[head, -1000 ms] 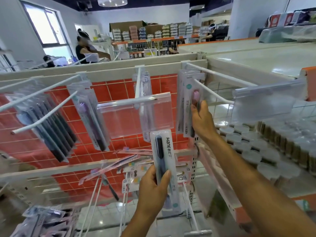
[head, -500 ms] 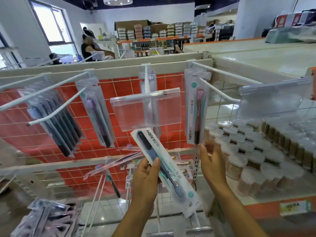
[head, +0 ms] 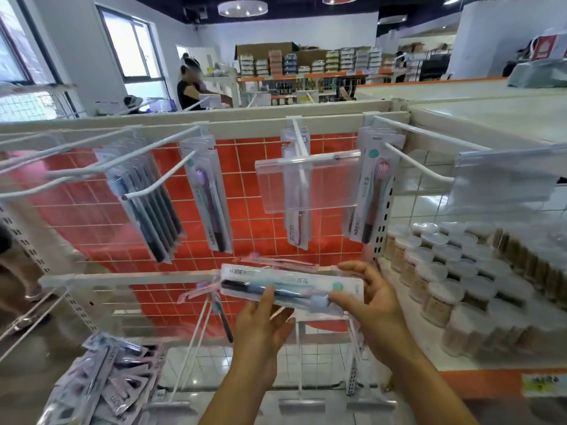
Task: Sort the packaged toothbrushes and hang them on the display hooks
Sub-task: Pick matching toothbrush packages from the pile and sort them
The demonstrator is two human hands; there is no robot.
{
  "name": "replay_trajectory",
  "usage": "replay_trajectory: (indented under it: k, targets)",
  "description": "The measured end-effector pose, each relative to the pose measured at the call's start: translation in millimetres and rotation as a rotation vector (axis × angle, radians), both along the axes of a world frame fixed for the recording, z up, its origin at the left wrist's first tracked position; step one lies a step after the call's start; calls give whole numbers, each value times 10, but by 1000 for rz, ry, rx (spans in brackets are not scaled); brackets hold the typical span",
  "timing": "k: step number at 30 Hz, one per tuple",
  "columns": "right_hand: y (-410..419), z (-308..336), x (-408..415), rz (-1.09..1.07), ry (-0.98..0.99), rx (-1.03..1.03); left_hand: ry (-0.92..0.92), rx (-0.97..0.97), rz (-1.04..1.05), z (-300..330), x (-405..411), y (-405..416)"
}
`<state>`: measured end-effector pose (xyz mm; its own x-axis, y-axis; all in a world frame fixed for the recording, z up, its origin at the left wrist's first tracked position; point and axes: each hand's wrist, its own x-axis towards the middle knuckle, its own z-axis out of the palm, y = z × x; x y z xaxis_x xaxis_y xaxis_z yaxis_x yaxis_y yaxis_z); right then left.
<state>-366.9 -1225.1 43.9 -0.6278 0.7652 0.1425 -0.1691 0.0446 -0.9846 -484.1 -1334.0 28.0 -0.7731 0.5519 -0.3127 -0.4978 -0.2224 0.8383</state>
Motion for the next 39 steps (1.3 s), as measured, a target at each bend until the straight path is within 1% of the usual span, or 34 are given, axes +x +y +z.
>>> replay_trajectory:
  k: [3,6,8,10,12,14,18,21,24,26,29,31,33,36,39]
  targets:
    - [-90,135,-100,-73,15,101,-61,-81,20,-50,-28,-106]
    - [-217,212,-226,-108,57,149,-109,-118,9,-58,-44,-196]
    - [-301,259,-305,-93,109,161,-91,-134,31,-77,-79,-261]
    - [-378,304,-394,-74,173,150,36,-185,79,-112,-142,-314]
    - [-459,345,-497,-66,212,99,238,-256,125,-119,-194,-386]
    - [-544,385,-610,-67,232,42,395,-283,161,-79,-223,-470]
    - [-752,471,-857,-46,243,18,649,-320,170,-24,-325,-668]
    - [-934,524,-1022,-21,251,1,773,-279,111,37,-437,-818]
    - [-1095,573,-1180,35,259,-32,893,-261,102,140,-544,-953]
    - [-1185,596,-1286,46,255,-60,910,-233,108,204,-637,-1033]
    - [-1308,613,-1429,86,209,-16,912,-182,77,252,-783,-1133]
    - [-1390,632,-1504,135,217,-35,892,-153,75,275,-851,-1198]
    - [-1454,646,-1564,178,216,-58,846,-129,96,291,-916,-1259]
    - [-1532,642,-1633,206,179,-30,749,-80,105,327,-1019,-1337]
    - [-1611,645,-1681,205,159,1,701,-55,98,359,-1130,-1405]
